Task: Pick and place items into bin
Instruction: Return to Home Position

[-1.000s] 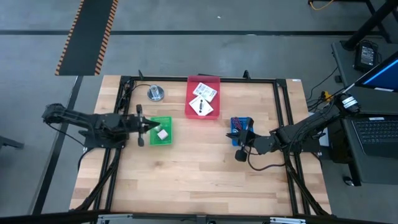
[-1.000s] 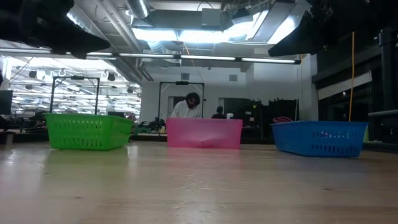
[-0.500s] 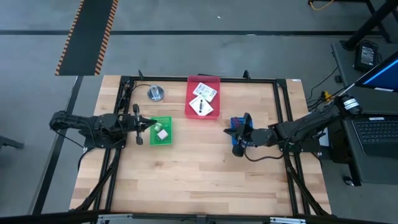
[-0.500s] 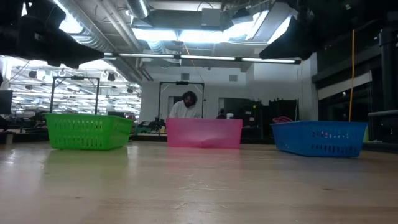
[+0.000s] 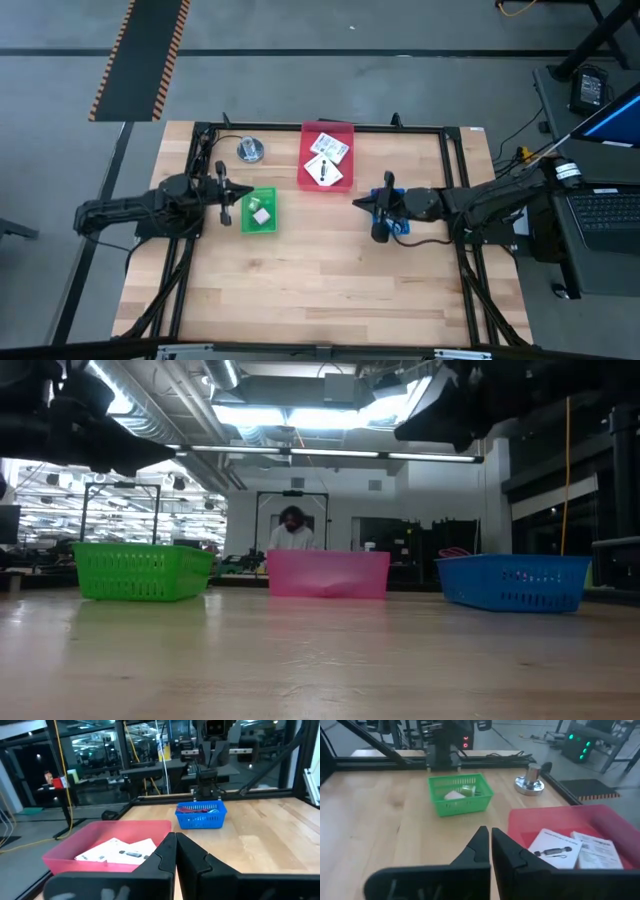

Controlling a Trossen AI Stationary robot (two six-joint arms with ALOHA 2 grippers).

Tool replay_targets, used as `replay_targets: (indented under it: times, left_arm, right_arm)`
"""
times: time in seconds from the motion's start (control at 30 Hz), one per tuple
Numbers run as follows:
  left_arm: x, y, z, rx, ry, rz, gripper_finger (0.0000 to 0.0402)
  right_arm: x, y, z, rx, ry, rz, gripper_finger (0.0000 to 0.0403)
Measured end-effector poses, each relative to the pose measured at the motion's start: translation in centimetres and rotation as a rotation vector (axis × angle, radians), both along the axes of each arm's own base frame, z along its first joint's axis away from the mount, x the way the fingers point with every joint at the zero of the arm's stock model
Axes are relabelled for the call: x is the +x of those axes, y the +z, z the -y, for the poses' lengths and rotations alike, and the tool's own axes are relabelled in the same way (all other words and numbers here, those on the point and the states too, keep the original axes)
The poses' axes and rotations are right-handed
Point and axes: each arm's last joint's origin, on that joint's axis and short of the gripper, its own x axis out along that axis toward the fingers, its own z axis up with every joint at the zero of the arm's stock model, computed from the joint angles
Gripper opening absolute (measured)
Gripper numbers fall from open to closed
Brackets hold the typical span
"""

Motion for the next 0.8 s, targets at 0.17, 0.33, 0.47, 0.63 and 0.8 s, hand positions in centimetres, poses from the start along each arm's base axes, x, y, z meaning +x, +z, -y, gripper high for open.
replay_targets:
  times: [0.17,0.33,0.47,0.63,0.8]
  left_arm:
    - [-0.1,0.0,-0.6,-0.015,0.031,0.003,0.0001]
    - [-0.1,0.0,-0.8,-0.023,0.026,0.007,0.0001]
    - [-0.1,0.0,-0.8,-0.023,0.030,0.009,0.0003]
    - [-0.1,0.1,-0.8,-0.072,0.034,0.028,0.0003]
    - [-0.1,0.1,-0.8,-0.085,0.035,0.032,0.0003]
  right_arm:
    - [-0.2,-0.4,0.5,-0.047,0.012,0.036,0.0000]
    - [-0.6,-0.3,1.4,-0.077,0.026,0.067,0.0000]
    - [-1.6,0.5,2.5,-0.053,0.086,0.122,0.0000]
    - [-4.5,2.5,4.2,-0.071,0.080,0.208,0.0000]
    - [-8.0,3.7,4.5,-0.068,0.082,0.195,0.0000]
